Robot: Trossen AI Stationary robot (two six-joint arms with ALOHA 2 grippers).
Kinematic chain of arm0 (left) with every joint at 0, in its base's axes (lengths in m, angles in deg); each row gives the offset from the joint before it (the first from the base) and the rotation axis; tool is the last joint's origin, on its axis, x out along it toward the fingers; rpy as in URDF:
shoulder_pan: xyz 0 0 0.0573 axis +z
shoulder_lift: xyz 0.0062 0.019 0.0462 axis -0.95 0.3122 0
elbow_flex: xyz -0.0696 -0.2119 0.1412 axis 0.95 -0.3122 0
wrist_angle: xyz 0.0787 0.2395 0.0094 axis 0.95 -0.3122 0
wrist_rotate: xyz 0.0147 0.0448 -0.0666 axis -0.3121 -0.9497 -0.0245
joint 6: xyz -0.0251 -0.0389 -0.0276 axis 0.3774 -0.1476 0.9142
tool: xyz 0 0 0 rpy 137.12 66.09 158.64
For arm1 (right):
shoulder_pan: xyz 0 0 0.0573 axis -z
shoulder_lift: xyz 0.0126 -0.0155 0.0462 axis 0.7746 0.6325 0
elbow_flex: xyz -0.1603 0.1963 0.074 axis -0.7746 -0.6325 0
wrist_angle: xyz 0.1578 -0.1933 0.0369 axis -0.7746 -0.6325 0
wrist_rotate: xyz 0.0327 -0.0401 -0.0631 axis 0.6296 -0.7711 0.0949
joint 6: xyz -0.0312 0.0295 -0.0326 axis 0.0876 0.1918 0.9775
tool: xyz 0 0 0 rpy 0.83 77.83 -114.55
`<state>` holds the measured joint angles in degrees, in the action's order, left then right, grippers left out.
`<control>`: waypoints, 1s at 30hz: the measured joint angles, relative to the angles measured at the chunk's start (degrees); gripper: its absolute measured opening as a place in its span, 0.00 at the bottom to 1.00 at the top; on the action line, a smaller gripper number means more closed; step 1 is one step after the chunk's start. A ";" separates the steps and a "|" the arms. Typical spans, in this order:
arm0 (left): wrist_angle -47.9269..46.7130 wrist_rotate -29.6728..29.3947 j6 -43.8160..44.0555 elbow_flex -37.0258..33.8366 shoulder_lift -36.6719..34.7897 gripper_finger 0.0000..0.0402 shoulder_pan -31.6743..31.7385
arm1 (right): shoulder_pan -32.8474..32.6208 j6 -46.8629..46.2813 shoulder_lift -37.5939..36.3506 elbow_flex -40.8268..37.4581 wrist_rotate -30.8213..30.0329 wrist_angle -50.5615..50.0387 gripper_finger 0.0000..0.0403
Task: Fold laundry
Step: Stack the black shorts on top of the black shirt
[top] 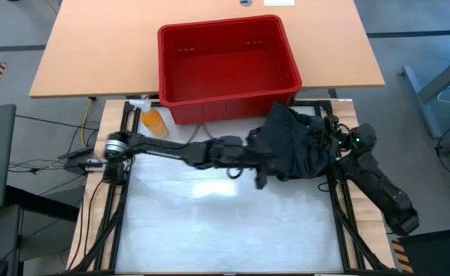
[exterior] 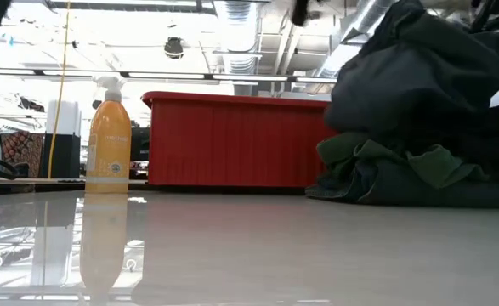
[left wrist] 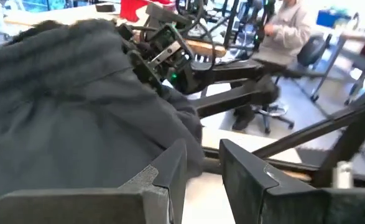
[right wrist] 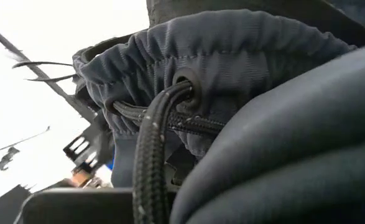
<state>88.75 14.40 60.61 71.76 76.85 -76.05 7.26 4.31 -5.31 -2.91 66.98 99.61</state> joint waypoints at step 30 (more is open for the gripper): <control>-15.86 5.74 -8.29 28.93 26.07 0.22 11.18 | 27.25 -0.64 -0.56 7.49 10.27 -18.61 0.65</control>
<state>72.89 20.14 52.32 100.69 102.92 -64.87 34.51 3.66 -5.87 4.58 77.26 81.00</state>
